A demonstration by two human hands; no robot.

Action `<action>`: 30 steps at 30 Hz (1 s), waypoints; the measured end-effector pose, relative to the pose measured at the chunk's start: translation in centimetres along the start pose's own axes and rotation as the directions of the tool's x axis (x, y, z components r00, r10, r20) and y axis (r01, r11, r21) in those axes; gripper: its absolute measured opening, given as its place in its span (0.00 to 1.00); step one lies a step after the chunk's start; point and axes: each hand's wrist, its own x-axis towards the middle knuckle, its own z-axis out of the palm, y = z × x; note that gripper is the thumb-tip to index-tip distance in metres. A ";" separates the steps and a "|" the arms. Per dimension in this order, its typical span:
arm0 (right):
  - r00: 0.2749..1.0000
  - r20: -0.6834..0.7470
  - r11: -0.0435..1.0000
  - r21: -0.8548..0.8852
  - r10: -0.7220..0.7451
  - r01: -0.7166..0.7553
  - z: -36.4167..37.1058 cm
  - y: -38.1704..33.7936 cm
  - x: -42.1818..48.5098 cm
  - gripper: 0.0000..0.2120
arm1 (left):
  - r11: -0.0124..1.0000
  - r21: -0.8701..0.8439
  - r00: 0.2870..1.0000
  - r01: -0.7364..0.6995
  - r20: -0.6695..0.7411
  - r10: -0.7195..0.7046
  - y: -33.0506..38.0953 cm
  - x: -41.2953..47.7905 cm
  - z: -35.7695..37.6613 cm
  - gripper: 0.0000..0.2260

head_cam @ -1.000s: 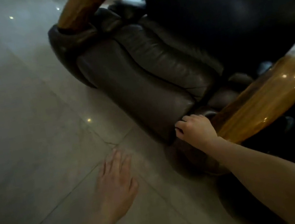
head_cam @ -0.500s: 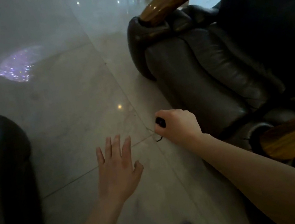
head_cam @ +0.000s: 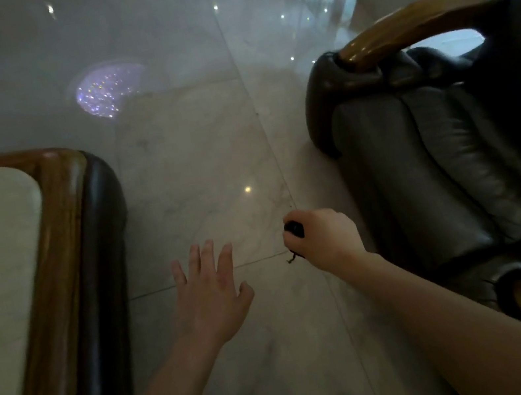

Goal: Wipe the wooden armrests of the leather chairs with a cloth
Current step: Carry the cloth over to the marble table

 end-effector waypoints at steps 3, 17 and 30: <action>1.000 0.001 1.000 -0.001 -0.007 0.007 -2.1 -4.2 -1.0 0.13 | 0.999 -0.011 0.999 0.046 -0.003 -0.046 -1.6 -2.3 -3.3 0.34; 0.968 0.137 0.978 0.038 -0.209 0.205 -6.9 -19.1 -3.8 0.14 | 0.941 -0.090 0.944 0.325 -0.023 -0.328 -8.8 -12.7 -11.1 0.30; 0.830 0.315 0.887 0.184 -0.461 0.424 -6.7 -24.9 -1.3 0.07 | 0.782 -0.101 0.785 0.615 -0.006 -0.619 -9.8 -14.4 -13.9 0.34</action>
